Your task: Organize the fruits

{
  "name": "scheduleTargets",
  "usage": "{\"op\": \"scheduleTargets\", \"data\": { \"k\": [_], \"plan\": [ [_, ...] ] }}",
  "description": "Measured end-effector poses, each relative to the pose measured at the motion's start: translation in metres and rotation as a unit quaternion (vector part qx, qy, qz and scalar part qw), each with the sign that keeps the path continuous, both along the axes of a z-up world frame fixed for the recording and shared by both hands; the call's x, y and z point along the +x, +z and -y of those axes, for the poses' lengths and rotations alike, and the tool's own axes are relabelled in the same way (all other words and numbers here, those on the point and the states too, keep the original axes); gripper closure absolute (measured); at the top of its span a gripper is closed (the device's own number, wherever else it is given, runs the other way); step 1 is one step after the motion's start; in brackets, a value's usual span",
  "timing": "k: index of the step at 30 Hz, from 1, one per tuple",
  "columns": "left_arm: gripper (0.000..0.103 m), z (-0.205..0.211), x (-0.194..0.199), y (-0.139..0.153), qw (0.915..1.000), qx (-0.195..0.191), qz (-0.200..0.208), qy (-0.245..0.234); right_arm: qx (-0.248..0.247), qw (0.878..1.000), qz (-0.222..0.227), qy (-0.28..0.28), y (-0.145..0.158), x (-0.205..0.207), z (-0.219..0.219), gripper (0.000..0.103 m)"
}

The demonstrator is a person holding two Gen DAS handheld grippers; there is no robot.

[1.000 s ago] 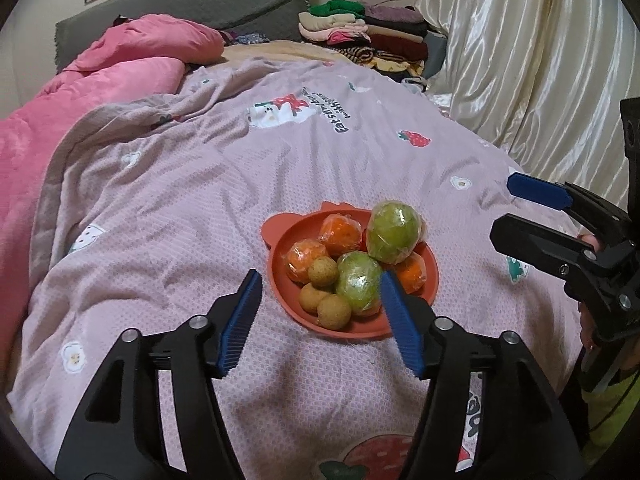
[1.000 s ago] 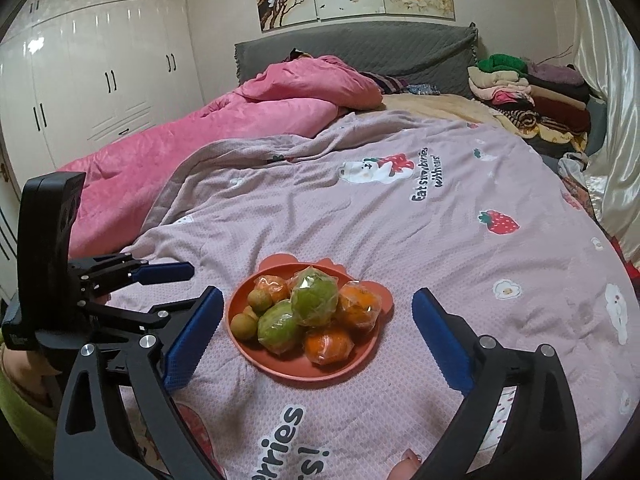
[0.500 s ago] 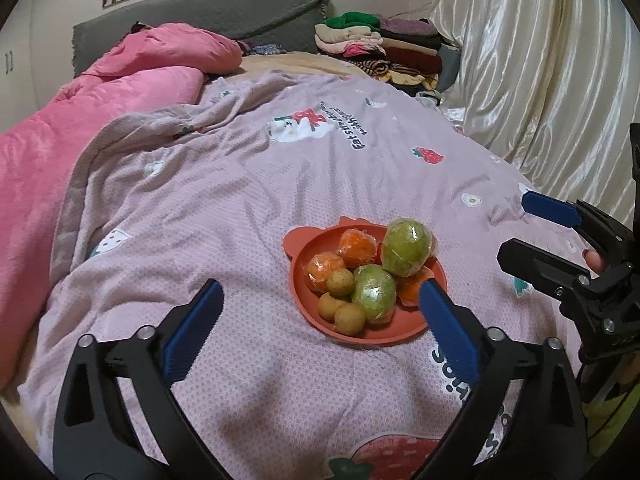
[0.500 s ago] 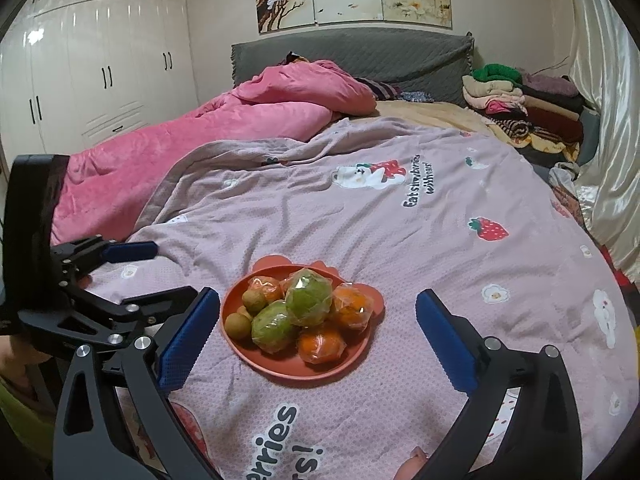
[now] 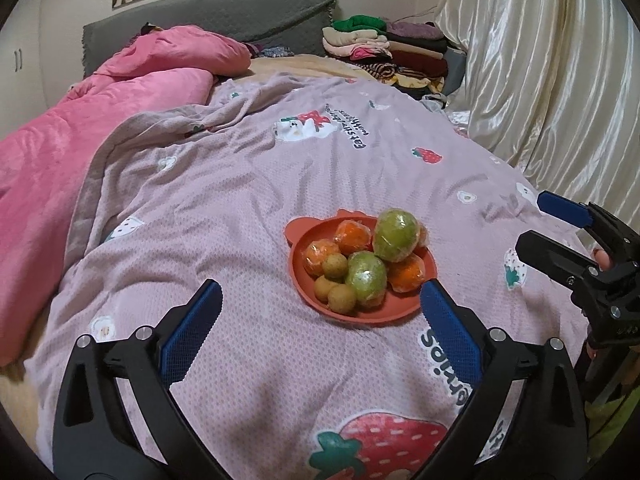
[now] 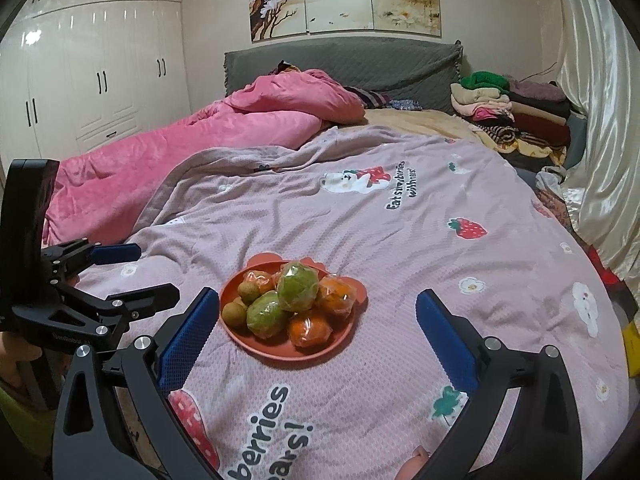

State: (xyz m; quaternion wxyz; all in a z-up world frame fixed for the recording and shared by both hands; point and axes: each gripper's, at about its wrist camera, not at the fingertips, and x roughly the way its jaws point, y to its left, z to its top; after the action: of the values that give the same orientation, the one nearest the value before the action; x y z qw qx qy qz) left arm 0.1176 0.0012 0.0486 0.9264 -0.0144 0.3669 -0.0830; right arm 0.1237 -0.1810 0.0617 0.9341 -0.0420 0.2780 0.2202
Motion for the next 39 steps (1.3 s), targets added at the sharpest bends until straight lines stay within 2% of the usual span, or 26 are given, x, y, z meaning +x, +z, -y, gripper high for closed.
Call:
{"op": "scheduleTargets", "data": {
  "k": [6,15,21,27,30,39],
  "plan": [
    [0.01,0.002,-0.02,-0.005,0.9999,-0.003,-0.008,0.007,0.002,1.0,0.004,-0.003,-0.002,-0.018,0.011,0.005],
    [0.01,-0.001,-0.051,-0.014,0.9996,0.0,-0.018,0.02,0.011,1.0,-0.009,-0.015,-0.024,-0.053,0.029,0.005],
    [0.01,-0.014,-0.07,-0.024,0.9986,0.0,-0.027,0.045,0.022,1.0,-0.018,-0.01,-0.037,-0.072,0.028,0.005],
    [0.01,-0.015,-0.082,-0.038,0.9979,0.0,-0.047,0.044,0.027,0.999,-0.02,-0.02,-0.047,-0.083,0.03,0.005],
    [0.01,-0.014,-0.086,-0.042,0.9975,-0.003,-0.05,0.05,0.012,0.999,-0.024,-0.027,-0.054,-0.087,0.029,0.005],
    [0.01,-0.009,-0.091,-0.048,0.9973,-0.012,-0.052,0.05,0.017,0.998,-0.052,-0.024,-0.069,-0.093,0.025,0.005]
  ]
}}
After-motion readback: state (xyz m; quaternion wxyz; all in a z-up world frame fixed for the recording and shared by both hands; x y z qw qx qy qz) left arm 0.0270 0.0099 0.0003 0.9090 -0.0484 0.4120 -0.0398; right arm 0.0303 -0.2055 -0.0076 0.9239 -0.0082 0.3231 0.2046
